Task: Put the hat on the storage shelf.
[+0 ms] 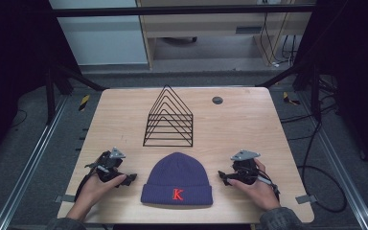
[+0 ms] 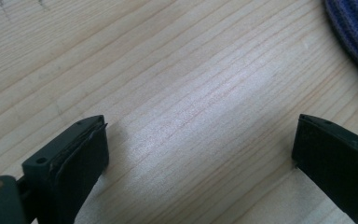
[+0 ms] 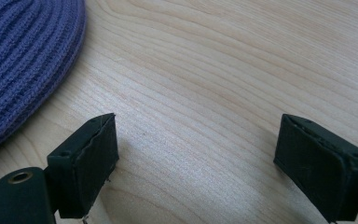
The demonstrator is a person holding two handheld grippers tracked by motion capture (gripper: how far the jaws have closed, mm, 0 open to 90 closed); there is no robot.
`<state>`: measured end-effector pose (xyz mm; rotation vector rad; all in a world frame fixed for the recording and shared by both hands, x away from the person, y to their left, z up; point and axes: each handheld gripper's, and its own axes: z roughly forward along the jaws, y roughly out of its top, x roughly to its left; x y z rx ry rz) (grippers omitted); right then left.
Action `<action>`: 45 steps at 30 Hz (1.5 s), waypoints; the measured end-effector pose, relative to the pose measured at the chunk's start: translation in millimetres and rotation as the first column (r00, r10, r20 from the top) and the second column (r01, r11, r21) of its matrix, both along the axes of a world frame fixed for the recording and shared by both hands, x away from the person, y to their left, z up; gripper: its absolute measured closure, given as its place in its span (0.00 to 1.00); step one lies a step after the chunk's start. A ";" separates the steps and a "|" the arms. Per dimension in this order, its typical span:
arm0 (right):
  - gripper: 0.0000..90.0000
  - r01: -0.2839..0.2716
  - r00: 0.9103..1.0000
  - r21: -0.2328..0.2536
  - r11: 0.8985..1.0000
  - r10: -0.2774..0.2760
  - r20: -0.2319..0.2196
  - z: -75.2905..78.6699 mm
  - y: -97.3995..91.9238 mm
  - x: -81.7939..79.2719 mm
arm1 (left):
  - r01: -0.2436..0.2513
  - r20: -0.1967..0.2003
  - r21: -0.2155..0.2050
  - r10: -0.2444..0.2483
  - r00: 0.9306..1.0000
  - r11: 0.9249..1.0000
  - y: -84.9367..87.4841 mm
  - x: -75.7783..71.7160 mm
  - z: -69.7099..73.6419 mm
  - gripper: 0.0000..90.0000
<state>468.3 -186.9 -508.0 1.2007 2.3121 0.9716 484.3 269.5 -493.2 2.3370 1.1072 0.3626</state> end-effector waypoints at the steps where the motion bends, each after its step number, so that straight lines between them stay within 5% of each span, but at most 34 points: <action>1: 0.14 0.000 1.000 0.000 1.000 0.000 0.000 0.0 0.1 0.0 | 0.004 -0.001 0.000 -0.004 1.000 1.000 -0.5 -0.3 0.0 0.03; 6: 0.13 -0.006 1.000 0.000 1.000 0.006 -0.002 -0.1 1.0 -1.2 | 0.038 -0.005 0.001 -0.038 0.999 0.999 -3.6 -1.7 1.5 0.05; 12: 0.13 -0.013 1.000 -0.003 1.000 0.013 0.001 -0.4 1.0 -1.3 | 0.043 0.036 -0.071 -0.041 0.999 0.997 -10.3 -1.9 17.7 0.12; 21: 0.12 -0.011 1.000 -0.005 1.000 0.011 0.003 -0.6 1.0 -1.8 | 0.167 0.064 -0.092 -0.161 0.985 0.982 -73.2 8.9 50.1 0.19; 28: 0.11 -0.018 1.000 0.000 1.000 0.018 0.001 -0.9 1.0 -1.9 | 0.180 0.006 -0.062 -0.179 0.984 0.982 -102.7 28.7 35.9 0.28; 36: 0.11 -0.019 1.000 0.001 1.000 0.019 -0.003 -0.6 1.3 -2.2 | 0.205 -0.055 -0.023 -0.206 0.977 0.978 -114.7 36.8 21.3 0.38; 40: 0.11 -0.019 1.000 0.000 1.000 0.019 -0.003 -0.7 1.4 -2.2 | 0.241 -0.088 -0.036 -0.243 0.966 0.970 -118.7 35.7 18.7 0.60; 45: 0.11 -0.018 1.000 -0.003 1.000 0.018 -0.003 -0.6 1.6 -2.0 | 0.232 -0.085 -0.044 -0.235 0.968 0.972 -121.0 30.7 20.9 0.81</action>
